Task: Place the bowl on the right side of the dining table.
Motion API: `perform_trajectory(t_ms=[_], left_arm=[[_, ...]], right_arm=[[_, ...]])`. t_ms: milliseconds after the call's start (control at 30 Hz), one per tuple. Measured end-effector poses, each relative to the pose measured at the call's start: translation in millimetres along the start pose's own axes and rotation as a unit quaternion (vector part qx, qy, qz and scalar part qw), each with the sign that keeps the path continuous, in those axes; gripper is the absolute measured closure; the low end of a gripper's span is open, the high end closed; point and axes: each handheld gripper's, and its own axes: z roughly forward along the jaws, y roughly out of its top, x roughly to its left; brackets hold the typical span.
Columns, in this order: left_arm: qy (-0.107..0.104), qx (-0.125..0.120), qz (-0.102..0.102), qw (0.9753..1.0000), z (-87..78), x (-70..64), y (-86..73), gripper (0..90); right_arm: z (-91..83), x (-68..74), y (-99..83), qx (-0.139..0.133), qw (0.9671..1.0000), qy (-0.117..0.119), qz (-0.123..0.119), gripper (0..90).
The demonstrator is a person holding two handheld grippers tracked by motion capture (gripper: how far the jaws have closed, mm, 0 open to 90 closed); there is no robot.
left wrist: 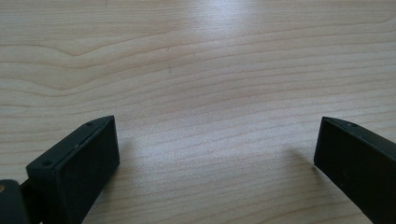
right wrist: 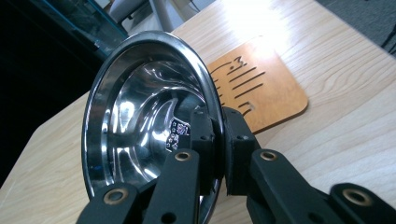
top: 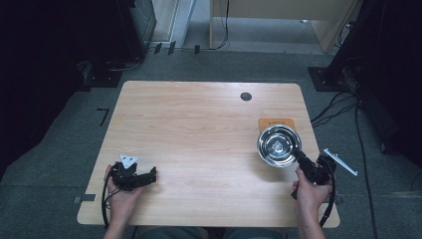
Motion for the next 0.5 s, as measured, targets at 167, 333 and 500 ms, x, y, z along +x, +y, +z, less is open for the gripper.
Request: perform_trajectory(t_ms=[167, 333, 500], left_arm=[[0.004, 0.003, 0.006, 1.0000, 0.4, -1.2, 0.2, 0.0], [0.005, 0.003, 0.006, 1.0000, 0.5, -1.3, 0.2, 0.0], [0.004, 0.003, 0.006, 1.0000, 0.5, -1.3, 0.2, 0.0]], right_arm=[[5.0, -4.8, 4.5, 0.000, 0.9999, -0.010, 0.002, 85.5], [11.2, -8.0, 7.7, 0.000, 0.9998, -0.019, 0.006, 85.5], [16.4, -10.9, 12.4, -0.001, 0.9995, -0.029, 0.013, 85.5]])
